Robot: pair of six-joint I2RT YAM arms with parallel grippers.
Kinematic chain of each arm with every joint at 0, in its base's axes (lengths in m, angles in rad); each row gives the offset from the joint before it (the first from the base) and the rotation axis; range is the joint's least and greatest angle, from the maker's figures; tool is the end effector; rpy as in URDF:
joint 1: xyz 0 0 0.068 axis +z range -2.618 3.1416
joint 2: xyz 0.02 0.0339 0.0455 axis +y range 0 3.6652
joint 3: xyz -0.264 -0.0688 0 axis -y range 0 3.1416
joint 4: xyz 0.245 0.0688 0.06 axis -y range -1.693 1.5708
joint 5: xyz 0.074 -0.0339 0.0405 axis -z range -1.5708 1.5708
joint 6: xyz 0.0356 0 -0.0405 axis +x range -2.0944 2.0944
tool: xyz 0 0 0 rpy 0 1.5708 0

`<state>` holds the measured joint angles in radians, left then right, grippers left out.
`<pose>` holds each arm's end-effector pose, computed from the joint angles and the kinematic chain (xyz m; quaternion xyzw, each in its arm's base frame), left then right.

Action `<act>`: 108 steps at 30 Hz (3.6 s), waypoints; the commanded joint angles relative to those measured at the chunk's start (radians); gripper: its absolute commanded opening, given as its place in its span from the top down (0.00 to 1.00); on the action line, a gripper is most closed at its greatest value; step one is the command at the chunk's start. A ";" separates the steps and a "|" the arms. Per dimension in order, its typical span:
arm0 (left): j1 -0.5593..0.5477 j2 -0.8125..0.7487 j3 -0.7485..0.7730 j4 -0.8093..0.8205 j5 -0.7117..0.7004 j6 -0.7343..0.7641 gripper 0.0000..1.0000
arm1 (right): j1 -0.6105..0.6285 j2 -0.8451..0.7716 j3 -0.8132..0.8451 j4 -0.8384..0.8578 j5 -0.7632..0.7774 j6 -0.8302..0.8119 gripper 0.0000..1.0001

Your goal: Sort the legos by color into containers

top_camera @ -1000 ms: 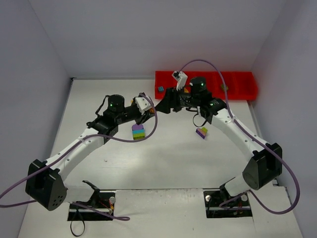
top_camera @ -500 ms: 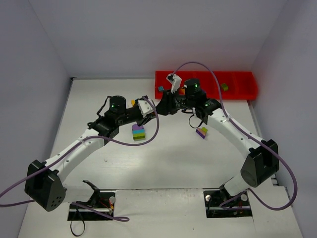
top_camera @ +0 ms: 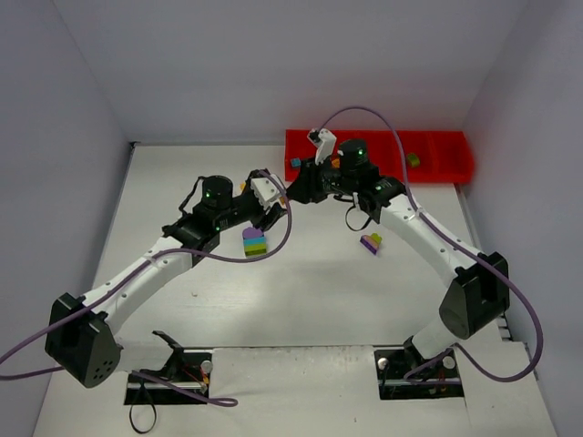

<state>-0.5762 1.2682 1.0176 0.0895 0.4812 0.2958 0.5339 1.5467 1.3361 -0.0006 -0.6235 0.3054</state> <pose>0.2407 -0.1760 0.3459 0.4524 0.6054 -0.2677 0.5977 0.3048 0.2043 0.3633 -0.2759 0.7134 0.4616 0.4492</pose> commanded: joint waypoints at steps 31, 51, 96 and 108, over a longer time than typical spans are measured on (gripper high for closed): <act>0.003 -0.181 -0.053 -0.373 -0.664 -0.929 0.16 | -0.305 0.681 0.567 0.217 0.587 -0.288 0.52; -0.005 0.381 0.309 -0.740 -0.676 -1.041 0.14 | -0.293 0.114 0.025 0.263 0.518 -0.195 0.41; -0.105 -0.104 -0.198 0.090 -0.481 -0.260 1.00 | -0.100 -0.036 -0.023 0.105 -0.122 -0.016 0.18; -0.106 -0.158 -0.223 0.142 -0.429 -0.150 0.99 | -0.038 0.032 0.002 0.106 -0.219 0.043 0.16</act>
<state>-0.6788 1.1477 0.7799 0.1081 0.0273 0.0967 0.4770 1.5703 1.2961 0.0624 -0.7822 0.3202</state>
